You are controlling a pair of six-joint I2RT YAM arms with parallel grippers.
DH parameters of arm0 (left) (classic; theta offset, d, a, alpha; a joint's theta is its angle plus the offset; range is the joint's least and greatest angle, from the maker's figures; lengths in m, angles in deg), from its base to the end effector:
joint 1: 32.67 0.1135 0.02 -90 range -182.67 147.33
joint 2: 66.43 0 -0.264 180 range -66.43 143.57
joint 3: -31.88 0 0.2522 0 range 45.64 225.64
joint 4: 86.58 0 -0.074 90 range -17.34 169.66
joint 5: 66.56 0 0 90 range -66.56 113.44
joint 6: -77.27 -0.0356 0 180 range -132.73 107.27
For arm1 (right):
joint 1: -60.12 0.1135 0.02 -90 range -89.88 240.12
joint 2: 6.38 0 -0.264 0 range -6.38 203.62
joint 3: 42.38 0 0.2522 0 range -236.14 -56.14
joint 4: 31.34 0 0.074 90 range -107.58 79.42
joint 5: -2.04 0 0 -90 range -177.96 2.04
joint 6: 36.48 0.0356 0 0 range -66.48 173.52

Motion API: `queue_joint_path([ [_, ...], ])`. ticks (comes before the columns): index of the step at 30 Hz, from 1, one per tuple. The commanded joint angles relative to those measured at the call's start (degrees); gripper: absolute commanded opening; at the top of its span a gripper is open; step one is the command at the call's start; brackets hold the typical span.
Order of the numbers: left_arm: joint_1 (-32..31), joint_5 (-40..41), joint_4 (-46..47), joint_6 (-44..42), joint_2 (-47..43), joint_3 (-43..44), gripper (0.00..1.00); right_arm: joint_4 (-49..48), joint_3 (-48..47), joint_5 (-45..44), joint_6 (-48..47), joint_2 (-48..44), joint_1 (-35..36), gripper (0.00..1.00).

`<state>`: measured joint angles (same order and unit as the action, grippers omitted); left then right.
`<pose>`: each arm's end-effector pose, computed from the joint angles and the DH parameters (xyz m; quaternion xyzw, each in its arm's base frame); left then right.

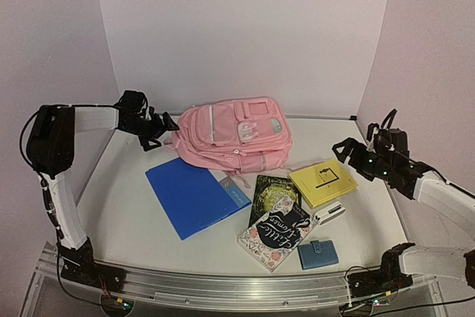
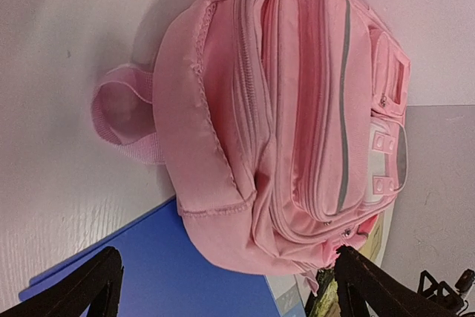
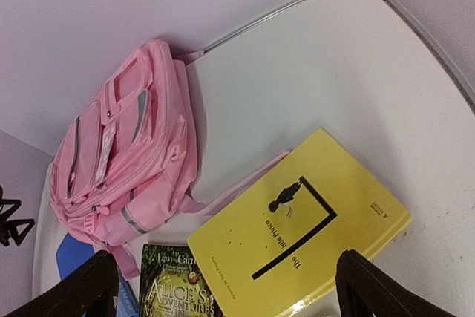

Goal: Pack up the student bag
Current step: Pick up the student bag at the center of the board.

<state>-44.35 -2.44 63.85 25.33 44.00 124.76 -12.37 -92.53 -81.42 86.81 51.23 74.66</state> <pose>0.4128 -0.1012 0.2071 -0.1273 0.9019 -0.3389 0.2355 0.2183 0.0608 0.2550 0.1086 0.8422 0.2575 0.4611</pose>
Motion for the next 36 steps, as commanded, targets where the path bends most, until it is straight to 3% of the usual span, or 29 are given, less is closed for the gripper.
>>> queue_joint_path([
  [1, -0.7, -2.6, 2.7, 1.1, 6.7, 7.7, 1.00, 0.5, -1.0, -0.4, 2.1, 3.2, 4.7, 0.98],
  [8, -0.9, -3.1, -0.8, 1.5, 15.6, 15.8, 0.99, -0.3, -0.9, -1.1, 2.8, 5.4, 8.3, 0.92],
  [11, -1.0, -4.6, -0.4, 1.5, 17.8, 17.6, 0.90, -0.6, -0.6, -1.2, 2.9, 5.7, 8.5, 0.91],
  [13, -1.0, -6.3, 0.4, 1.6, 18.6, 18.0, 0.80, -0.8, -0.5, -1.3, 2.9, 5.8, 8.5, 0.90],
  [18, -1.1, -9.4, 2.8, 2.9, 16.1, 17.0, 0.19, -2.1, -0.1, -0.5, 3.4, 5.6, 8.8, 0.88],
  [20, -1.2, -11.6, 6.2, 4.5, 12.7, 15.2, 0.03, -3.0, 0.3, 0.1, 3.6, 5.3, 8.9, 0.87],
  [21, -1.4, -13.4, 7.8, 5.6, 10.5, 14.7, 0.01, -3.3, 0.4, 0.4, 3.8, 5.1, 9.0, 0.87],
  [29, -5.2, -15.1, 7.4, 9.0, -8.9, 11.4, 0.00, -3.6, 0.8, 2.2, 3.9, 2.2, 10.2, 0.81],
  [36, -8.1, -10.7, 9.5, 16.6, -30.7, -11.8, 0.02, -2.9, 1.0, 3.1, 3.3, -1.2, 12.7, 0.80],
])
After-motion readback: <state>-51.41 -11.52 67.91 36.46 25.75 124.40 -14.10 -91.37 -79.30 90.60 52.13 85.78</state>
